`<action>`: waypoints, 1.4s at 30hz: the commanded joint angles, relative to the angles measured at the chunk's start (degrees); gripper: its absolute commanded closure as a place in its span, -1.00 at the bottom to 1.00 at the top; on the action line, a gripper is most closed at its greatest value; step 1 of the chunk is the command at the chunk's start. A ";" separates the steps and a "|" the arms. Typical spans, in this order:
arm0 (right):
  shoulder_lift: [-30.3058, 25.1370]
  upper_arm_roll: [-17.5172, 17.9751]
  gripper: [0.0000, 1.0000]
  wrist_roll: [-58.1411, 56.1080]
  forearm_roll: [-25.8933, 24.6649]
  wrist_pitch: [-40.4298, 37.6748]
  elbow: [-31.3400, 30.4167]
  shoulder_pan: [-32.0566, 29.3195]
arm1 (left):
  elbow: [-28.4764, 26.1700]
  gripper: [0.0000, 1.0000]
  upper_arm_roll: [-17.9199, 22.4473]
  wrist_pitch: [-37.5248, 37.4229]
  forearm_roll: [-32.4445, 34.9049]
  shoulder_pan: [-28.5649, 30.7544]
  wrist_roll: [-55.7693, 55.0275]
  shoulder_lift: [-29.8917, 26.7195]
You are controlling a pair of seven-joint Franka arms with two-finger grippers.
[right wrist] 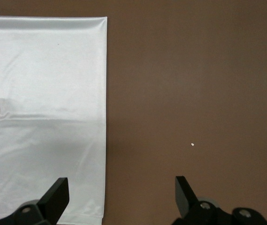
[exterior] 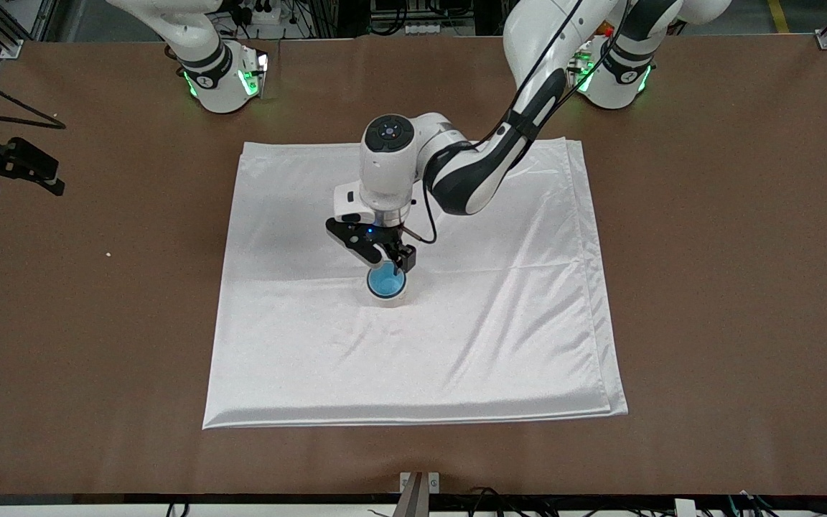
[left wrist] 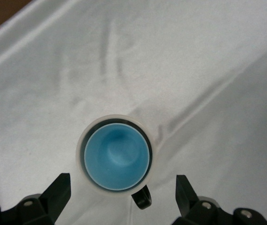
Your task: Place blue cup into white mug on cloth
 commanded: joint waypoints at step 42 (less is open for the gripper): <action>2.65 -1.04 -1.00 -1.23 -0.16 5.90 -2.66 1.32 | -0.89 -1.00 0.60 -46.42 -10.43 26.85 3.07 -35.84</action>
